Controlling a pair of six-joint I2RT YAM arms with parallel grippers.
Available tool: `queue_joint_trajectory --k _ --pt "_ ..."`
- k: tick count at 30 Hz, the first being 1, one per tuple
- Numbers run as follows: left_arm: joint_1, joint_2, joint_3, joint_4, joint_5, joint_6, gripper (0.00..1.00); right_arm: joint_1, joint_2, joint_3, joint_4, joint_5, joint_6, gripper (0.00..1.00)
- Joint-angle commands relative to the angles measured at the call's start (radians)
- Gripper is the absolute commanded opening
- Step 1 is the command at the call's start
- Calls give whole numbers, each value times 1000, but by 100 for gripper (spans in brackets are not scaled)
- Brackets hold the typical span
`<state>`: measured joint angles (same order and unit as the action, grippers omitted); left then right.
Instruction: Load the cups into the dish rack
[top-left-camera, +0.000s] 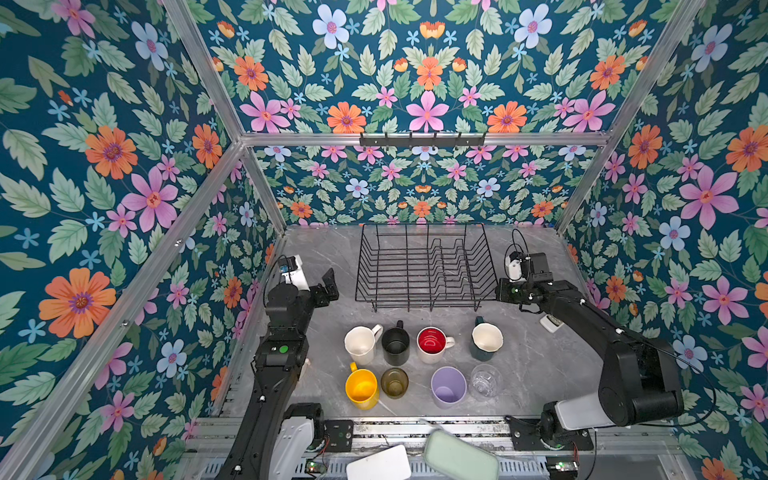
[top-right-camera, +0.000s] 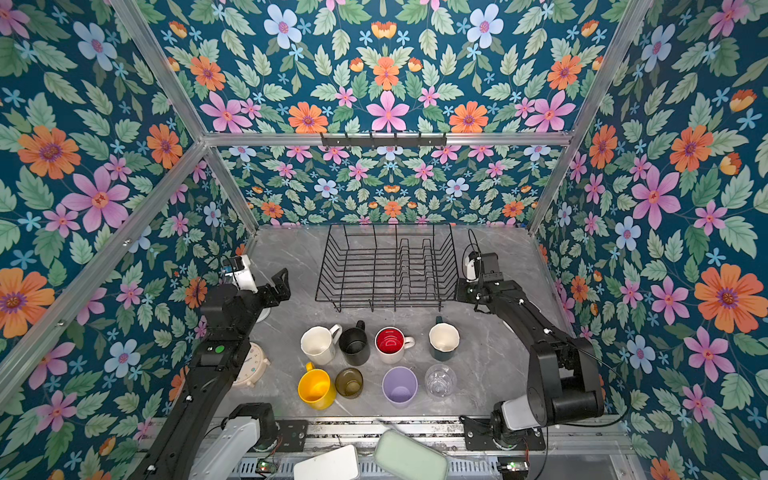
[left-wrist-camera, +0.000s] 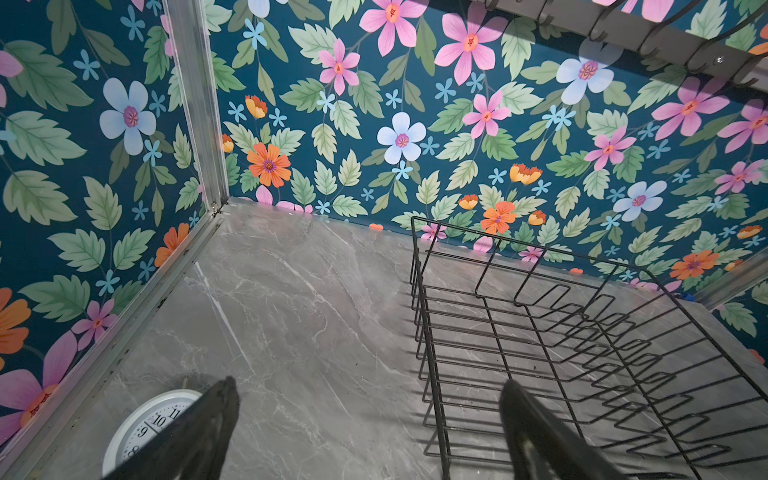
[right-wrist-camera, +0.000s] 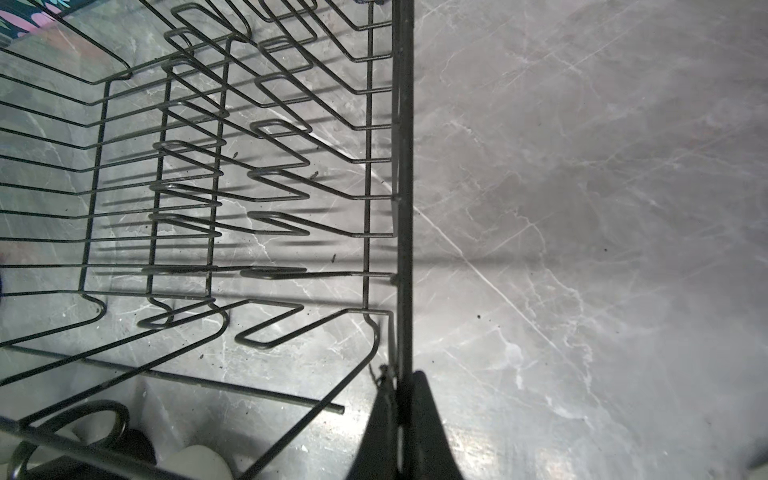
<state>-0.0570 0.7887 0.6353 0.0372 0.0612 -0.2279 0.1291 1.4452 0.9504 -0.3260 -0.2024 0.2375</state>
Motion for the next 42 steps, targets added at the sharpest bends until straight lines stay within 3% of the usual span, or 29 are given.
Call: queue_joint_trajectory --k 1,12,15,20,26,31,36,42 --pt "2 1 6 -6 5 5 100 1 -10 -11 -58 11 -12 0" --pt "2 -9 23 -104 7 -62 98 1 -19 0 -79 15 -27 1" --pt "2 -18 74 -242 -51 -157 98 1 -36 11 -93 11 -28 19" --pt "2 -13 193 -520 -19 -214 96 1 -70 29 -108 18 -24 47" --pt "1 -17 238 -766 91 -287 91 1 -134 47 -134 40 -16 68" --pt "2 -42 220 -878 205 -321 81 1 -216 41 -133 67 -4 80" --pt "0 -46 234 -1039 219 -306 72 1 -272 31 -134 85 4 84" --pt "0 -80 199 -1064 252 -332 69 1 -288 25 -140 86 6 86"
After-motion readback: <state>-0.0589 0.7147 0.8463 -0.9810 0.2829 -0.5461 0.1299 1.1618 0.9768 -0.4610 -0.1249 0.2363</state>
